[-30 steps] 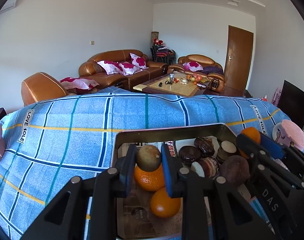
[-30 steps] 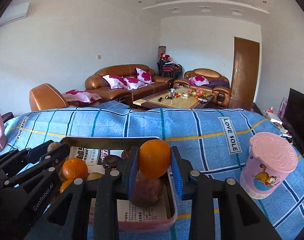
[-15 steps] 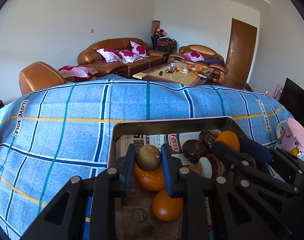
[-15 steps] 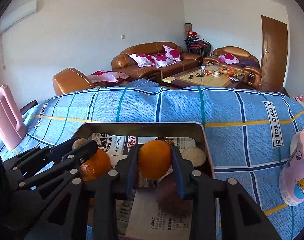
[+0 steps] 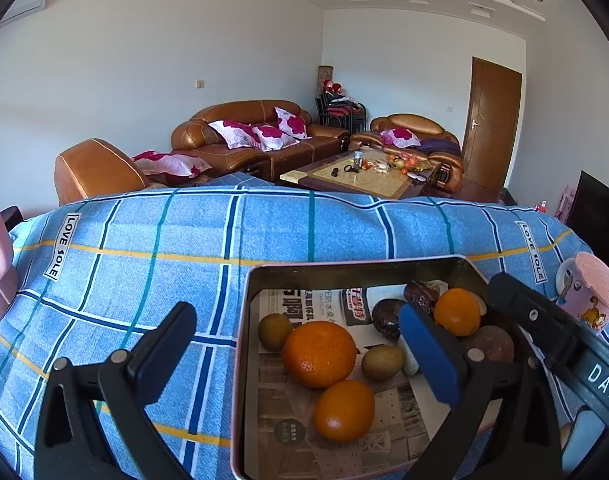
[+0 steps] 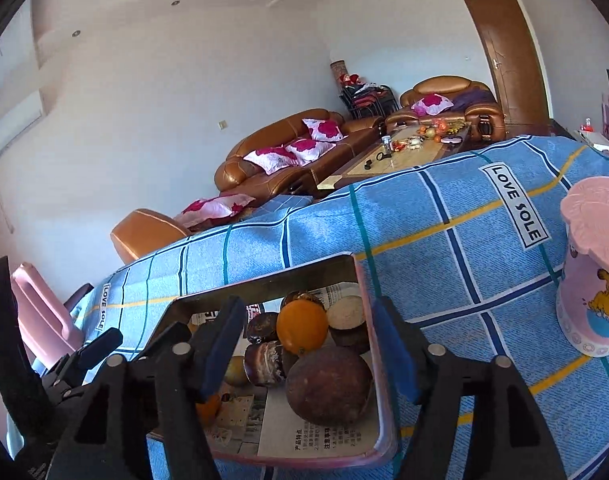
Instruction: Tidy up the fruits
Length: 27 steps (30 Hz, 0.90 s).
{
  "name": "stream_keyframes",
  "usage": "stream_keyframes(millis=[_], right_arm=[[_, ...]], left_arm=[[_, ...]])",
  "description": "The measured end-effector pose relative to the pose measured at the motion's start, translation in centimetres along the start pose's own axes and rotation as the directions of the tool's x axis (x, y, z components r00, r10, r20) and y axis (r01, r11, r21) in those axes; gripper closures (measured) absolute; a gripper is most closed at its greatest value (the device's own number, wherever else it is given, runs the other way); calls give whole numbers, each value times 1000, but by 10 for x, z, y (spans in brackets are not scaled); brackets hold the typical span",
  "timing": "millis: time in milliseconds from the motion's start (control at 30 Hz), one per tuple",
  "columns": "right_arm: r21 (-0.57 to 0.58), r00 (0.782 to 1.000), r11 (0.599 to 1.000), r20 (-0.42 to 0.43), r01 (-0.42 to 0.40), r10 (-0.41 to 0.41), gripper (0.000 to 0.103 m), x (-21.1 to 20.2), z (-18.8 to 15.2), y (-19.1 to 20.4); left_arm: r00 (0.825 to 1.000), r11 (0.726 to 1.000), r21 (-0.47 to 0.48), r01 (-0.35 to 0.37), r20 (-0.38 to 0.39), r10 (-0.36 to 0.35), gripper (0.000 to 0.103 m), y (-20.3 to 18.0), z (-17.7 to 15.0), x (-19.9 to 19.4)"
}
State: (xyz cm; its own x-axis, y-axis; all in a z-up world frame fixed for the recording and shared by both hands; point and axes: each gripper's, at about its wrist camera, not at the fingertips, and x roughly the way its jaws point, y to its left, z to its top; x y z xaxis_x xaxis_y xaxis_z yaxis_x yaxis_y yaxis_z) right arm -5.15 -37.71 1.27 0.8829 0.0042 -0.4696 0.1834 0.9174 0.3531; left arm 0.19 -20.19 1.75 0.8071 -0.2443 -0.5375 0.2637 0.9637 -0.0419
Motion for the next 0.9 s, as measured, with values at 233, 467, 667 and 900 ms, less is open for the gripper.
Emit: stream_keyframes(millis=[233, 467, 667, 900], right_arm=[[-1, 989, 995, 114, 95, -95, 31, -23, -1, 1], [-50, 945, 983, 289, 176, -154, 25, -54, -6, 13], [-87, 916, 970, 358, 228, -183, 17, -70, -10, 24], [-107, 905, 962, 379, 251, -194, 17, -83, -18, 31]], left_arm=[[999, 1000, -30, -3, 54, 4, 0, 7, -4, -14], [989, 998, -39, -56, 136, 61, 0, 12, -8, -32], [982, 997, -15, -79, 173, 81, 0, 10, -13, -45], [972, 995, 14, -97, 215, 91, 0, 7, -21, -64]])
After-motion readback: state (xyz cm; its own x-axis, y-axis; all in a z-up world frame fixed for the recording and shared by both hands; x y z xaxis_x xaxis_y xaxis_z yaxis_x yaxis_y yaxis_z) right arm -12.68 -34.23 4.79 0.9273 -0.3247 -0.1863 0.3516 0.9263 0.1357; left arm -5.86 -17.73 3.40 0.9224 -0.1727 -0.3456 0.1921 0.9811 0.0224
